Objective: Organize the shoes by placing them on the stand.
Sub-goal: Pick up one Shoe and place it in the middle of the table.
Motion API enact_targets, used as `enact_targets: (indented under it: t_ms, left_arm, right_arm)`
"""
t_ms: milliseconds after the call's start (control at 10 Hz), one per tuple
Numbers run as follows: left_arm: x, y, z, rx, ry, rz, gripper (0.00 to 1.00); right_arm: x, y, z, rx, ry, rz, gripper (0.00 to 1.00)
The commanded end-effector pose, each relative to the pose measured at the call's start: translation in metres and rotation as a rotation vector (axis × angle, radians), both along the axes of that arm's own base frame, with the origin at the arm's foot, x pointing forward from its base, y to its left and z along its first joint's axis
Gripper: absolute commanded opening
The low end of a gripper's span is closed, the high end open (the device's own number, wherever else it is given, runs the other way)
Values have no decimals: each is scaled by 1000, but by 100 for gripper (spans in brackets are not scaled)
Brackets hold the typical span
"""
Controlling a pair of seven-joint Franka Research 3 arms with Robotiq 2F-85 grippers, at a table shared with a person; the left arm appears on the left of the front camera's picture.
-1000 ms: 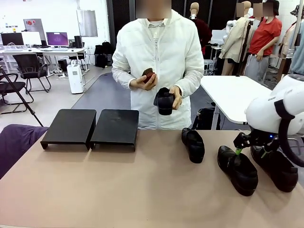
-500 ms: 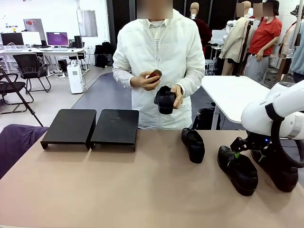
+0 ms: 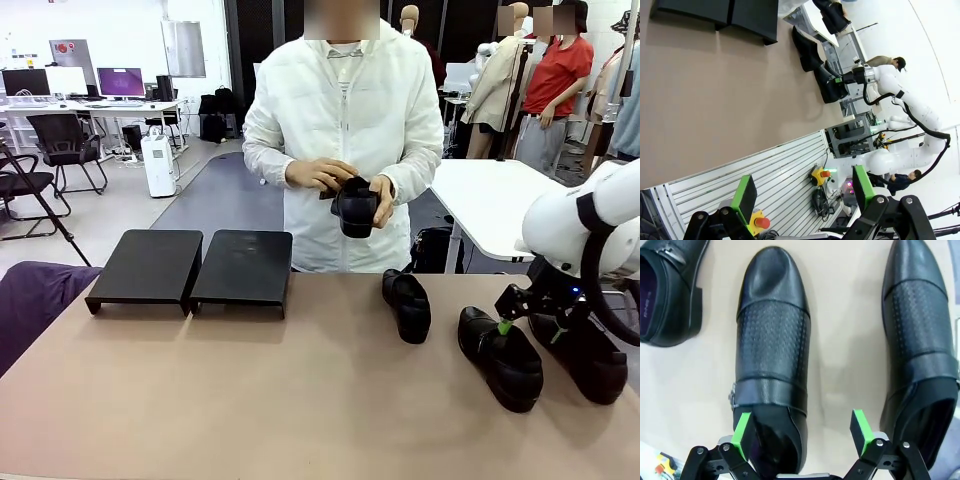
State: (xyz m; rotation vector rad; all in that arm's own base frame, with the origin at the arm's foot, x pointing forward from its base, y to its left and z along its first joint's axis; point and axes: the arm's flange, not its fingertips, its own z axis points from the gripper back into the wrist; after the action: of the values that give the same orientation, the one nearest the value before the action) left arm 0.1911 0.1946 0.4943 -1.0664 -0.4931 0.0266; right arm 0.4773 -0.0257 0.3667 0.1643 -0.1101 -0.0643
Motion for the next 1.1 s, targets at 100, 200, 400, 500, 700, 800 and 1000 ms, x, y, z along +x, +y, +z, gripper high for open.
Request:
enact_targets:
  t_ms: [100, 200, 400, 500, 700, 800, 1000]
  left_arm:
    - [0, 0, 2, -12, -25, -7, 100]
    - [0, 0, 2, -12, -25, -7, 100]
    - [0, 0, 2, -12, -25, -7, 100]
    - [0, 0, 2, -12, -25, -7, 100]
    - [0, 0, 2, -12, -25, -7, 100]
    - [0, 0, 2, -12, -25, -7, 100]
    - [0, 0, 2, -12, -25, -7, 100]
  right_arm:
    - [-9, 1, -6, -2, 33, 33, 100]
    - [-8, 4, -12, -7, 38, 50, 100]
    - [-5, 6, -20, -6, 35, 55, 100]
    - [-5, 7, -22, -9, 49, 68, 42]
    - [-5, 6, -23, -8, 57, 67, 0]
    - [-5, 7, -24, -8, 60, 71, 0]
    - [-4, 8, -25, -4, 70, 72, 0]
